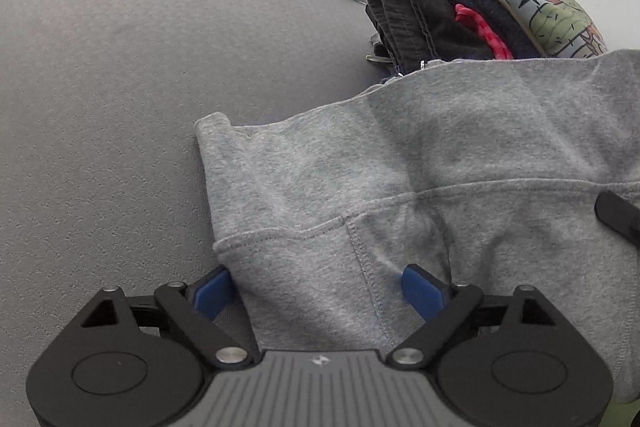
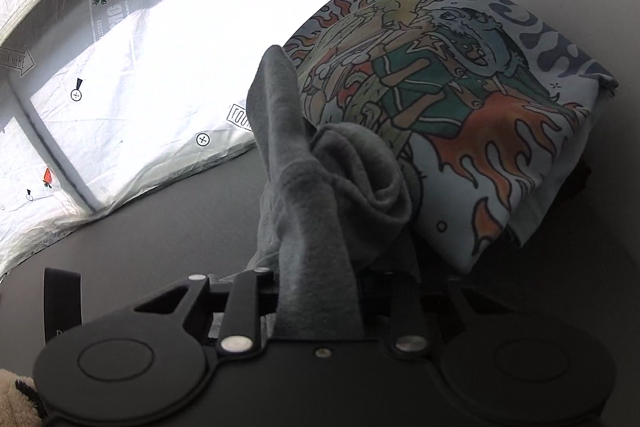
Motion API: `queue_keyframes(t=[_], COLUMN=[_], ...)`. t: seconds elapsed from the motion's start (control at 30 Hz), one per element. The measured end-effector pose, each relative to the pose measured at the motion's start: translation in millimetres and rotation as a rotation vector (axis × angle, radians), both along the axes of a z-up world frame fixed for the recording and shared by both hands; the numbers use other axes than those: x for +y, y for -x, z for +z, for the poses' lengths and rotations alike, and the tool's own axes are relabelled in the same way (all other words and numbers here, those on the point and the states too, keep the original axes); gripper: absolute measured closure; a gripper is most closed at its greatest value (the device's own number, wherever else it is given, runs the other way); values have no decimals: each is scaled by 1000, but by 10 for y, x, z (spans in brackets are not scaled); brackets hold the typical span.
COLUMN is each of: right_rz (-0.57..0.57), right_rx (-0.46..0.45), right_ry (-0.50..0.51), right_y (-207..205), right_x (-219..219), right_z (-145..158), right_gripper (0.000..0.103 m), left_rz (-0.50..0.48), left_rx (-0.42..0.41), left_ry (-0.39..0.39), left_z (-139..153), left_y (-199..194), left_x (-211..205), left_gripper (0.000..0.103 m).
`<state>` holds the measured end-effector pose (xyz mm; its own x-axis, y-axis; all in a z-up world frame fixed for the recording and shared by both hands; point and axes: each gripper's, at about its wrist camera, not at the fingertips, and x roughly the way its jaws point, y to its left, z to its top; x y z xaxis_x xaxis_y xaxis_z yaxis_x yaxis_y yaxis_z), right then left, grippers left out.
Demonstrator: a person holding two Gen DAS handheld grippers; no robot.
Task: Fold clothes
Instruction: 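Carry the bundle with both tools onto the stack of folded clothes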
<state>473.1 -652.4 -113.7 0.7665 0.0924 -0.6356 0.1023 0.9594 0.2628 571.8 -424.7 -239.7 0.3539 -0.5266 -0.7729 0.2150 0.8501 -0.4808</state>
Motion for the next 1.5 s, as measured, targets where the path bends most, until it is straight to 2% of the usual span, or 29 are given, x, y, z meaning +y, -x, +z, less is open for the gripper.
queue_keyframes(t=[0.07,0.1,0.13,0.3,0.43,0.53,0.7,0.83,0.97,1.1,1.17,1.2,1.27,1.3,1.33,1.4,1.43,1.5], right_rz=[18,17,16,45,98,151,234,273,263,148,53,-12,-166,-287,-401,-620,-683,-758], right_rx=[-19,-26,-34,-77,-105,-118,-169,-243,-379,-582,-690,-735,-805,-805,-747,-614,-510,-325], right_ry=[-11,-49,-88,-249,-337,-404,-445,-467,-516,-627,-707,-731,-759,-742,-677,-535,-449,-358], right_y=[46,69,91,157,153,126,54,26,-4,59,143,202,335,424,453,499,458,387], right_x=[20,5,-11,34,165,284,402,371,176,-225,-475,-594,-806,-905,-971,-1097,-1141,-1218], right_z=[57,85,113,229,315,389,611,858,1176,1429,1479,1462,1399,1328,1241,1064,970,754], right_gripper=[84,85,85,87,88,88,89,89,89,89,89,89,89,88,86,63,61,60], left_rz=[5,1,6,33,63,84,171,211,215,124,43,0,-74,-99,-111,-123,-133,-143], left_rx=[-20,-28,-23,2,20,6,-36,-154,-302,-510,-608,-634,-660,-646,-635,-626,-625,-625], left_ry=[-26,-23,-2,72,115,125,190,213,300,373,360,340,295,269,203,31,-15,-52], left_z=[5,6,-4,-40,-5,89,342,783,1437,2325,2696,2824,2985,2962,2879,2640,2529,2350], left_y=[29,42,47,58,91,157,229,182,-139,-643,-880,-998,-1242,-1374,-1508,-1713,-1721,-1697], left_x=[-24,-32,-24,87,242,361,674,823,800,417,61,-159,-596,-811,-1054,-1505,-1611,-1723], left_gripper=[24,41,53,70,78,80,81,81,83,85,85,81,68,53,50,51,51,50])
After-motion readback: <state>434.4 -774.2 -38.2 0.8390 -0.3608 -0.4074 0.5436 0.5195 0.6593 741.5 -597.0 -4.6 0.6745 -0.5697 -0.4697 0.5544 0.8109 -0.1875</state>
